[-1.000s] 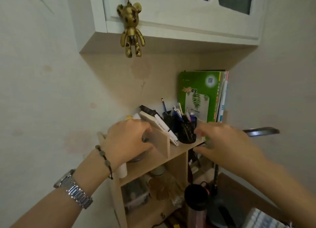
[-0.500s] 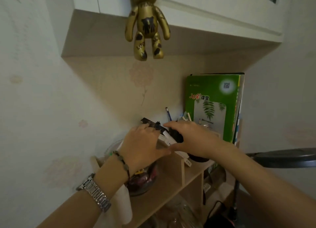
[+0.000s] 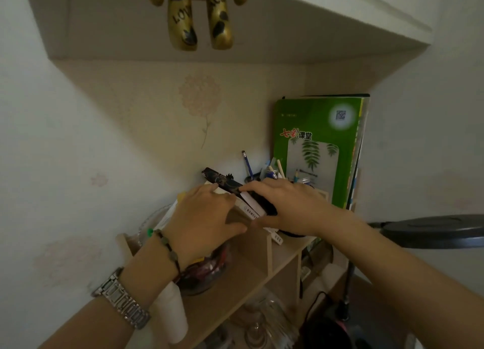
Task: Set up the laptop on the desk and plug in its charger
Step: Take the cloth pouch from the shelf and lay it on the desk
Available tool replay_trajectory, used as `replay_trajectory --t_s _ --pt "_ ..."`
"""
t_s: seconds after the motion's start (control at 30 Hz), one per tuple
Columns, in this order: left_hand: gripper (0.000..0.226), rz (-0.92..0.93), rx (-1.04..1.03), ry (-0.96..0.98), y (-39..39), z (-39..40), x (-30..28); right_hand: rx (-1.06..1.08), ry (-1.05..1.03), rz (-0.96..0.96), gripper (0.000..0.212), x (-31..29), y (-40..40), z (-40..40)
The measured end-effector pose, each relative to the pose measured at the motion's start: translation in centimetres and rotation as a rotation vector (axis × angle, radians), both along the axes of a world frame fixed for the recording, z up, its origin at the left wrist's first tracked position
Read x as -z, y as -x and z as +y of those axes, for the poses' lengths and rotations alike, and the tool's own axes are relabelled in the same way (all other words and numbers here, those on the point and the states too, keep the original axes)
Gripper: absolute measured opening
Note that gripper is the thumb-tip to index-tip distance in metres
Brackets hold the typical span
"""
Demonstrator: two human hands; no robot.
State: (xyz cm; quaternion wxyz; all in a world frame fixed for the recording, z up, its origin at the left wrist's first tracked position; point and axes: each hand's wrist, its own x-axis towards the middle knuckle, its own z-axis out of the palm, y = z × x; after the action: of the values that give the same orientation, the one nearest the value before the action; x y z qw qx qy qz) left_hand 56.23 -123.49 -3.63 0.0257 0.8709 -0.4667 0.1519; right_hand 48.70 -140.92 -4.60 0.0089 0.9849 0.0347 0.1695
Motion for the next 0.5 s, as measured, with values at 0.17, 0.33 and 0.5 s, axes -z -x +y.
replay_trajectory --t_s 0.17,0.33,0.5 --pt "0.061 0.051 0.015 0.010 -0.5 0.5 0.0 0.005 0.116 -0.155 0.047 0.5 0.1 0.5" --pt "0.063 0.048 0.036 0.018 -0.8 0.9 0.2 0.013 0.127 -0.318 0.025 0.6 -0.3 1.1" --pt "0.066 0.025 0.047 0.034 -1.0 0.8 0.5 0.051 0.004 -0.459 0.032 0.9 0.0 0.9"
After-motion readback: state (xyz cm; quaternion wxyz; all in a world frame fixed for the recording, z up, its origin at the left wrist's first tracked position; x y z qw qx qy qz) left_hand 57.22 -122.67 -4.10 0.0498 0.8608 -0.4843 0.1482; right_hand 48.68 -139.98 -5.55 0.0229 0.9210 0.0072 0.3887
